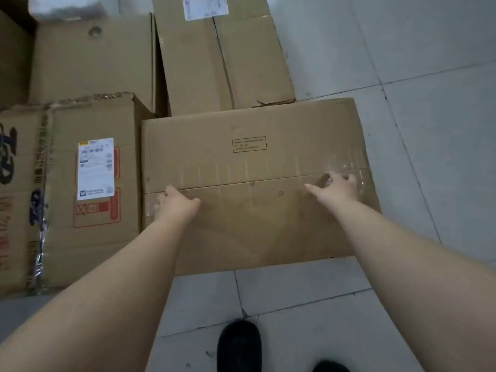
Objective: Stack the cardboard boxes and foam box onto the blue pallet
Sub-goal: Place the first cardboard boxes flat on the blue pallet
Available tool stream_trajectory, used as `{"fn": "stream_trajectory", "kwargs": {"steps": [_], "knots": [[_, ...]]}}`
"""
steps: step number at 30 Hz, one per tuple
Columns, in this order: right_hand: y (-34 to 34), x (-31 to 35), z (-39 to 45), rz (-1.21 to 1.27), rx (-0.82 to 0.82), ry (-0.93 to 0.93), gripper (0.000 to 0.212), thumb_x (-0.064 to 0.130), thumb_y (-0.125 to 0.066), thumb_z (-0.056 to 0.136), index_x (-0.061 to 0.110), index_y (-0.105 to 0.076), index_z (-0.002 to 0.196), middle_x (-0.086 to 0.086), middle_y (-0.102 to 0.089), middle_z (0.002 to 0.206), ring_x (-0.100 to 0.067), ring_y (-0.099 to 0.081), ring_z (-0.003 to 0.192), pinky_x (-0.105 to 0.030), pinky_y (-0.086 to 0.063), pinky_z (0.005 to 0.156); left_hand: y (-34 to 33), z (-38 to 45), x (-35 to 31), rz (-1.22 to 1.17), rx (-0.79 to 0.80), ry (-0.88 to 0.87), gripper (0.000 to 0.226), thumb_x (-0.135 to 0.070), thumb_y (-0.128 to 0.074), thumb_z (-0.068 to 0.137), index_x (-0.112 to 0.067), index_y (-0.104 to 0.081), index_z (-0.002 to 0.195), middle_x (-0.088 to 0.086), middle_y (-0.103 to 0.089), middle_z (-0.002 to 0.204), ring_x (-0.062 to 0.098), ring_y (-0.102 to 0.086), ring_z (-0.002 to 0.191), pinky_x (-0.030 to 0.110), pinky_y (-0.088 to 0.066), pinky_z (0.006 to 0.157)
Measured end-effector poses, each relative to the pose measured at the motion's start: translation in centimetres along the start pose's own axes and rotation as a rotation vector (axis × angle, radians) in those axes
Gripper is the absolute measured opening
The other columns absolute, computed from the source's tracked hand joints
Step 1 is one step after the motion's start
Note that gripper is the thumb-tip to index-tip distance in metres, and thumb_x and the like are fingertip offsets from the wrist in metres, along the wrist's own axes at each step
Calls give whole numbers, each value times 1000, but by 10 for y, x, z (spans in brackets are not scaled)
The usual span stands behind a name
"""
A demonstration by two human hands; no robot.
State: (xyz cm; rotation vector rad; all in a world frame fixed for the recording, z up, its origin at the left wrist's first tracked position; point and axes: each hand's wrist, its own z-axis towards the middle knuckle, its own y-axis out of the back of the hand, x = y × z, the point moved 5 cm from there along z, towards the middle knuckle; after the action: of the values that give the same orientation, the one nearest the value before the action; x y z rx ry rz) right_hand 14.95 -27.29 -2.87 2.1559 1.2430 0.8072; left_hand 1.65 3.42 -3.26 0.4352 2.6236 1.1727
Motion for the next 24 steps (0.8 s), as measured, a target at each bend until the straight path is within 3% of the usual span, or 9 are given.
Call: {"fn": "stream_trajectory", "kwargs": {"steps": [3, 6, 12, 15, 18, 21, 24], "knots": [[9, -9, 14, -52, -32, -83, 88, 58, -61, 78, 30, -17, 148, -5, 2, 158, -37, -4, 143, -51, -16, 113, 0, 11, 2, -92, -41, 125, 74, -33, -58, 84, -4, -21, 142, 21, -24, 149, 37, -25, 138, 41, -27, 111], [17, -14, 28, -92, -47, -150, 105, 61, -67, 72, 26, -5, 150, -14, 4, 158, -40, 0, 143, -53, -14, 113, 7, 23, 5, -151, -86, 258, 82, -38, -59, 83, -3, -18, 144, 20, -25, 149, 36, -28, 136, 43, -27, 109], [23, -25, 46, 49, -112, -248, 133, 57, -80, 57, 13, 6, 149, -15, -9, 155, -37, -14, 141, -54, -18, 113, 11, 39, 8, -246, -102, 407, 98, -49, -61, 75, 2, -14, 145, 19, -26, 146, 34, -25, 134, 40, -25, 110], [21, -33, 48, 54, -139, -240, 137, 63, -79, 52, 13, 5, 149, -16, -13, 154, -35, -16, 141, -55, -21, 112, 13, 41, 12, -341, -139, 443, 108, -61, -64, 69, 2, -19, 144, 17, -25, 146, 34, -26, 135, 43, -26, 112], [19, -43, 44, 52, -189, -212, 136, 68, -76, 50, 13, 0, 149, -16, -18, 152, -34, -20, 140, -56, -25, 108, 12, 37, 21, -330, -169, 408, 107, -60, -68, 67, 2, -23, 142, 15, -22, 147, 34, -26, 136, 45, -26, 111], [22, -54, 41, 77, -220, -227, 135, 67, -77, 48, 9, -8, 147, -15, -23, 149, -34, -23, 138, -54, -27, 107, 7, 31, 22, -362, -130, 385, 111, -60, -70, 67, -2, -17, 145, 16, -19, 151, 36, -23, 138, 50, -21, 112], [27, -68, 37, 103, -221, -277, 133, 64, -81, 46, 6, -13, 145, -16, -25, 149, -35, -25, 137, -51, -28, 107, 1, 30, 24, -530, -72, 360, 113, -51, -76, 66, -13, -8, 148, 19, -21, 152, 42, -24, 137, 58, -26, 109]]}}
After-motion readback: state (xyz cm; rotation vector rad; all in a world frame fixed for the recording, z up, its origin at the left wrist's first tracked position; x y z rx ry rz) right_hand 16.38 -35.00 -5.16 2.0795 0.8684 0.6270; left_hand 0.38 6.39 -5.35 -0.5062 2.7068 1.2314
